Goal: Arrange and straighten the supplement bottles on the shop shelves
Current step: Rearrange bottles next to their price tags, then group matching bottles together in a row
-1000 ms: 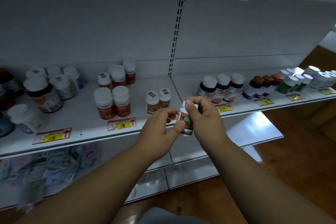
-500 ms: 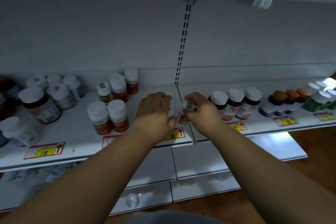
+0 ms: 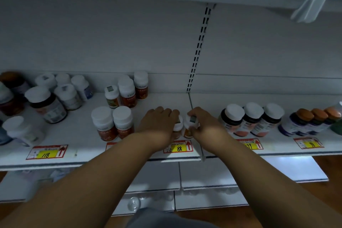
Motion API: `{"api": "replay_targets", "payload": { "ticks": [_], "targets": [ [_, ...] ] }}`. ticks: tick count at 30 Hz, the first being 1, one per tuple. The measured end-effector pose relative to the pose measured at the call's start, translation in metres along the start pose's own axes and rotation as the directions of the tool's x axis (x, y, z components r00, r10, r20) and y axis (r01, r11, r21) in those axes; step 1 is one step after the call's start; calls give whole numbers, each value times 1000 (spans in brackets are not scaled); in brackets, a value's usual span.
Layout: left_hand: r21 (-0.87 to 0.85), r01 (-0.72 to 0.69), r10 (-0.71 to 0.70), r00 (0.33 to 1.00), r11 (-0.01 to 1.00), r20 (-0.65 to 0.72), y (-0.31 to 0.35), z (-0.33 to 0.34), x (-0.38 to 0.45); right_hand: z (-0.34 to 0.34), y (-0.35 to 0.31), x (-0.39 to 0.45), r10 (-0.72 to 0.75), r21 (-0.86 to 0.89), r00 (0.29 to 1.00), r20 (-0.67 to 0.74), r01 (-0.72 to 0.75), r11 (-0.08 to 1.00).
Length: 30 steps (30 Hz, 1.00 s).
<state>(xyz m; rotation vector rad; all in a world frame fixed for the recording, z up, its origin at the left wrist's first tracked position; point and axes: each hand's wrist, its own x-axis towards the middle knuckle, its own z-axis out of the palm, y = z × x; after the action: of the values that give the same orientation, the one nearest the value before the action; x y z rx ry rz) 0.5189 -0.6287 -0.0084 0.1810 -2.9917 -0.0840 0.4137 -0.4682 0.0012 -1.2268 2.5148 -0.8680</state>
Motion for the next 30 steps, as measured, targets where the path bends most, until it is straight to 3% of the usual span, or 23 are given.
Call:
{"api": "replay_targets", "payload": {
  "ticks": [3,8,14,16,19,22,26,30],
  "targets": [
    [15,35,-35,999,999,-5,7,-4,-5,0,1,-2,-26,-14,1000,14,26,1000],
    [-43,122,-128,972,992,-196,14,-39,-26,-6,-30,11,-95,155,978,-186,125,980],
    [-160,282,-321,887,946,-332,-22,-77,-74,1,-107,62,-320,66,926,-200,338,939],
    [-205,300,-359,851,932,-384,-43,-87,-84,12,-129,87,-371,6,917,-147,375,927],
    [-243,295,-374,832,924,-411,-76,-97,-93,35,-149,125,-286,-81,958,17,287,955],
    [-271,297,-378,863,916,-335,-108,-104,-99,58,-156,152,-175,-249,977,125,201,947],
    [-239,225,-280,933,944,-227,-134,-99,-102,76,-163,162,-98,-280,995,15,98,955],
    [-223,104,-135,982,969,-129,-141,-81,-96,67,-164,154,-20,-127,997,-70,11,992]
  ]
}}
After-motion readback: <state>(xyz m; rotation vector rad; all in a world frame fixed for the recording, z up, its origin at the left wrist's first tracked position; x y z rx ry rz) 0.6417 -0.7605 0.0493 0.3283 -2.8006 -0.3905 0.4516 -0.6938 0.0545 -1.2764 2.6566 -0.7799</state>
